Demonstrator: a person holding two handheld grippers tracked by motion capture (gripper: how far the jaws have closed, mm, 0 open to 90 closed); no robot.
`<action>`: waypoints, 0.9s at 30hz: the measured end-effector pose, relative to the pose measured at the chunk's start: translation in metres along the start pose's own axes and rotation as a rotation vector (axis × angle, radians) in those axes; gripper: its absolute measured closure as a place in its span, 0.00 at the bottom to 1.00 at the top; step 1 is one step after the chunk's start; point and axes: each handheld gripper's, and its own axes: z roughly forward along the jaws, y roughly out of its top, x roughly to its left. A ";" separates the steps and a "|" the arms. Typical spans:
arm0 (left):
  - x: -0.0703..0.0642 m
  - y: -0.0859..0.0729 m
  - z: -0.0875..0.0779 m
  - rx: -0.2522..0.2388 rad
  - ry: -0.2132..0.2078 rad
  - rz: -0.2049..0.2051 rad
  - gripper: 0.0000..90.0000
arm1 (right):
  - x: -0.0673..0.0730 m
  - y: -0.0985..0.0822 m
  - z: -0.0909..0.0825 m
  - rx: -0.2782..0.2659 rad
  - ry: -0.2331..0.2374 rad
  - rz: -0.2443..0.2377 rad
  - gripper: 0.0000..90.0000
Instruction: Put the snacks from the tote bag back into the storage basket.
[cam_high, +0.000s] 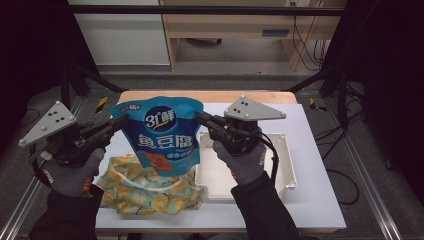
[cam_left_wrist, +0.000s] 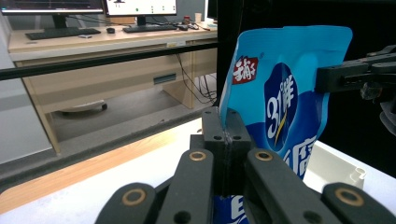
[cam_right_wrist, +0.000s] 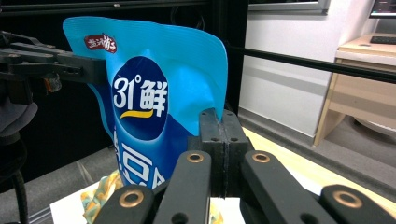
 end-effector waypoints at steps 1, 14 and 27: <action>0.000 0.000 0.000 0.000 0.000 0.000 1.00 | 0.000 0.000 0.000 0.000 0.000 0.000 1.00; -0.021 0.003 0.023 -0.011 -0.049 0.007 1.00 | -0.016 -0.003 -0.031 -0.005 -0.041 0.003 1.00; -0.043 0.003 0.049 -0.010 -0.107 0.014 1.00 | -0.033 -0.011 -0.061 0.001 -0.091 0.008 1.00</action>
